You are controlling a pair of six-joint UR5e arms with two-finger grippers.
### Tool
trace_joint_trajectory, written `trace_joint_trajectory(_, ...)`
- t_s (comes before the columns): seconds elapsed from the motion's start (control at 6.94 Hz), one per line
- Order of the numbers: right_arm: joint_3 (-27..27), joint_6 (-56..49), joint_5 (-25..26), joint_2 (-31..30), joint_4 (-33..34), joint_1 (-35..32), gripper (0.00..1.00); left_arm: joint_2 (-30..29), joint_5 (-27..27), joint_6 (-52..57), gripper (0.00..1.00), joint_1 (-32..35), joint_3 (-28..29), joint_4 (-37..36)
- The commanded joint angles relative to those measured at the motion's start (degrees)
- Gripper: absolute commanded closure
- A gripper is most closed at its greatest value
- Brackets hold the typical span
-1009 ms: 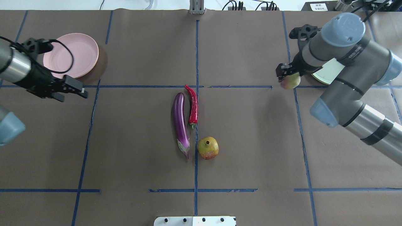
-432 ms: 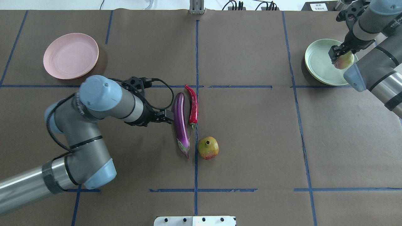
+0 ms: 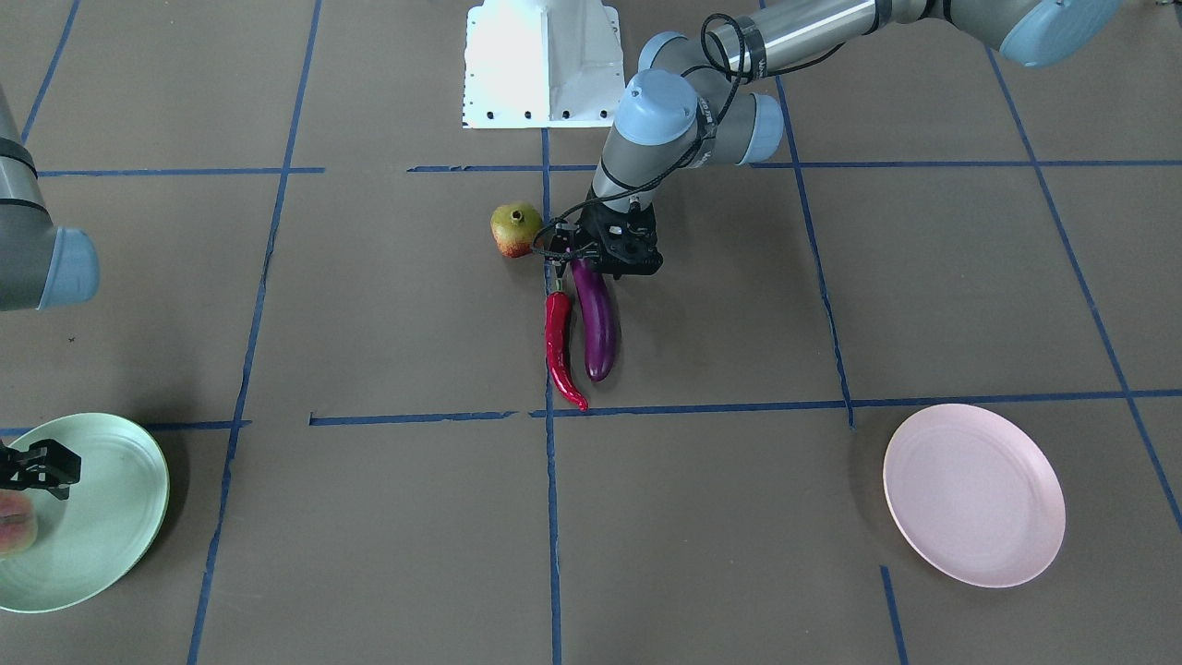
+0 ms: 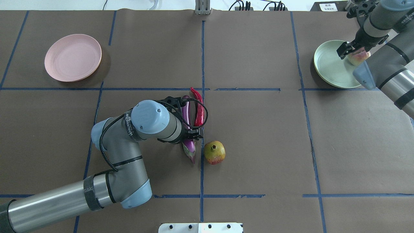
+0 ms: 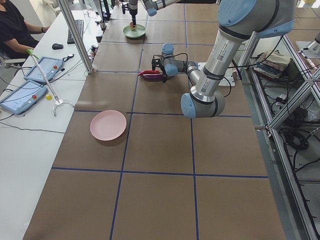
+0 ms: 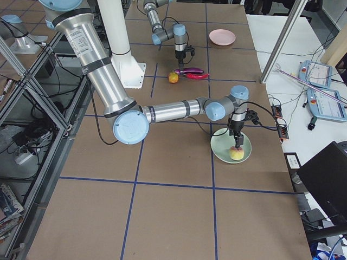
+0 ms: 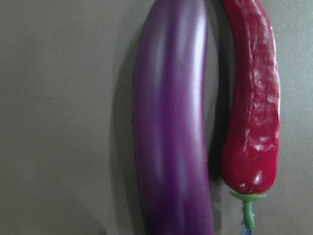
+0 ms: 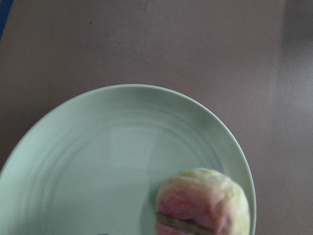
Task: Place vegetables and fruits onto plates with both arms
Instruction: 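Carry pale fruit to green plate with right gripper while left reaches eggplant, then carry eggplant to pink plate with left gripper while right reaches pomegranate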
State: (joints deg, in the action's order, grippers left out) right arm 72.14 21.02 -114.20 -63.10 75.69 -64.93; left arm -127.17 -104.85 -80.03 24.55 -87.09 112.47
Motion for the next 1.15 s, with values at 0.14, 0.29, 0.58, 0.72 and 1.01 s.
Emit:
trace_joint_trajectory(0.14,3.0,2.3,-0.2,-0.1,0.1,1.6,0.00,-0.1,0.3,0.1,1.00,0.2,-1.9,-2.5)
trace_joint_trajectory(0.29,2.9,2.3,-0.2,-0.4,0.0,1.8,0.00,-0.1,1.3,0.1,1.00,0.4,-1.7,-2.5)
trace_joint_trajectory(0.58,8.6,8.4,-5.5,-0.8,0.1,2.7,0.00,0.0,1.7,-0.8,1.00,3.1,-3.2,-2.5)
trace_joint_trajectory(0.72,14.7,19.4,-8.6,-1.4,0.0,6.4,0.00,1.3,1.5,-2.1,1.00,8.2,-4.4,-2.4)
trace_joint_trajectory(1.01,27.8,44.3,-7.8,-2.4,0.3,19.3,0.00,6.2,-4.9,7.9,1.00,21.2,-3.6,-2.3)
